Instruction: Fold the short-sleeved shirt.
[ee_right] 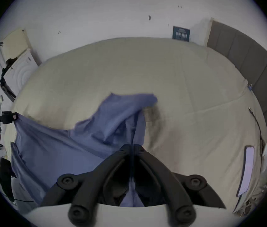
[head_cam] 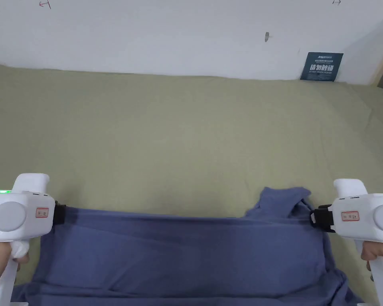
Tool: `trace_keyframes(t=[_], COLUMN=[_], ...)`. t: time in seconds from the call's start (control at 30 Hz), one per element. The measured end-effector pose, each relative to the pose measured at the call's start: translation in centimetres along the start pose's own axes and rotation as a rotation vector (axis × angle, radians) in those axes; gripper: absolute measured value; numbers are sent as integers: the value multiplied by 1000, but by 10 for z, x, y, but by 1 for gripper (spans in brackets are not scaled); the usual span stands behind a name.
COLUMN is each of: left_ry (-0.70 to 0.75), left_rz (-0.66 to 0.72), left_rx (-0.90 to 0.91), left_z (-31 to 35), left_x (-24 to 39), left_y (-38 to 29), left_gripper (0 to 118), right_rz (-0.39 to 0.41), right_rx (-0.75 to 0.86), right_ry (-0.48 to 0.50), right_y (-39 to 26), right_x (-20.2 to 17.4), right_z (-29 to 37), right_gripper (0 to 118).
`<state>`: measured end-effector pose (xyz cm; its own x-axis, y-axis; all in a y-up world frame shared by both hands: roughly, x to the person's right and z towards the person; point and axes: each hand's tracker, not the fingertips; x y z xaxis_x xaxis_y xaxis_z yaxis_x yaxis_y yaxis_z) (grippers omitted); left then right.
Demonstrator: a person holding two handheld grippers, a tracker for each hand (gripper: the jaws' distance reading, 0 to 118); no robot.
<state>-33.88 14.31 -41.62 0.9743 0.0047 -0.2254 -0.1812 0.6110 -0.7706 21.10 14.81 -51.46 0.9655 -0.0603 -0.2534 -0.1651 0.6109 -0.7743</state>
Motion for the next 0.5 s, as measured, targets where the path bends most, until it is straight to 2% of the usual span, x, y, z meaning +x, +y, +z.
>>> trace_keyframes(t=[0.17, 0.3, 0.5], left_ry=[-24, -44, -66], left_rz=[6, -5, -33], left_rx=[78, 113, 143], left_z=[68, 113, 152], left_x=[-14, -23, -31], left_y=[-25, -58, -122], left_gripper=[6, 6, 6], right_rz=[-5, 39, 81], right_rx=[98, 151, 157], right_ry=[67, 68, 61], right_y=[-18, -58, -133], right_x=[6, -7, -13], right_z=[68, 123, 161], right_gripper=[4, 4, 4])
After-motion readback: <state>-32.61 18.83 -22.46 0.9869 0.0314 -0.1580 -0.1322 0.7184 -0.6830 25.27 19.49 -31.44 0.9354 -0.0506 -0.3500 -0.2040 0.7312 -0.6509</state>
